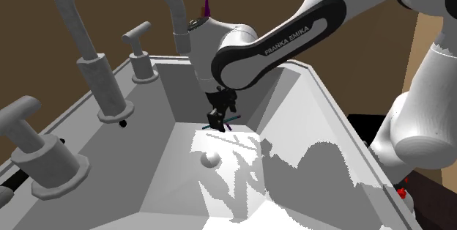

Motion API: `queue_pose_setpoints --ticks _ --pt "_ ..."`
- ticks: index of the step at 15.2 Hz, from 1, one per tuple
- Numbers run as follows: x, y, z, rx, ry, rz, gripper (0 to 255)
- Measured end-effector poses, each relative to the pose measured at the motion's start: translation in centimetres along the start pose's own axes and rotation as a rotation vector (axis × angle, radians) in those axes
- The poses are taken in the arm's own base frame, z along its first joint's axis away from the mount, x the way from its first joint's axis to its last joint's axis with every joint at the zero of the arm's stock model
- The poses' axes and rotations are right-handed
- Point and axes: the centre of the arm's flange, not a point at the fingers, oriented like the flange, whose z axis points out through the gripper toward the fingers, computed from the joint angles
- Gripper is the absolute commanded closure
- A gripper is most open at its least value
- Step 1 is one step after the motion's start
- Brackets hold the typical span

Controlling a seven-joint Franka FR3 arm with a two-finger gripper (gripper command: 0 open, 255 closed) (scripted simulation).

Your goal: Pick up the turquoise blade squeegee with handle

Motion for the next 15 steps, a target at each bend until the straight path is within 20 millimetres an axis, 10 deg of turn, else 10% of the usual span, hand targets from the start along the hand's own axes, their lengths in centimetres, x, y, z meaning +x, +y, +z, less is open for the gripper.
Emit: queue_pose_setpoints --ticks 5,6,15 --pt "0.3 -0.5 2.3 -0.001 0.000 -0.002 0" --pt "0.2 -0.5 2.5 -0.001 0.000 -0.002 255" --pt "0.3 -0.7 2.6 0.000 0.005 -0.005 255"
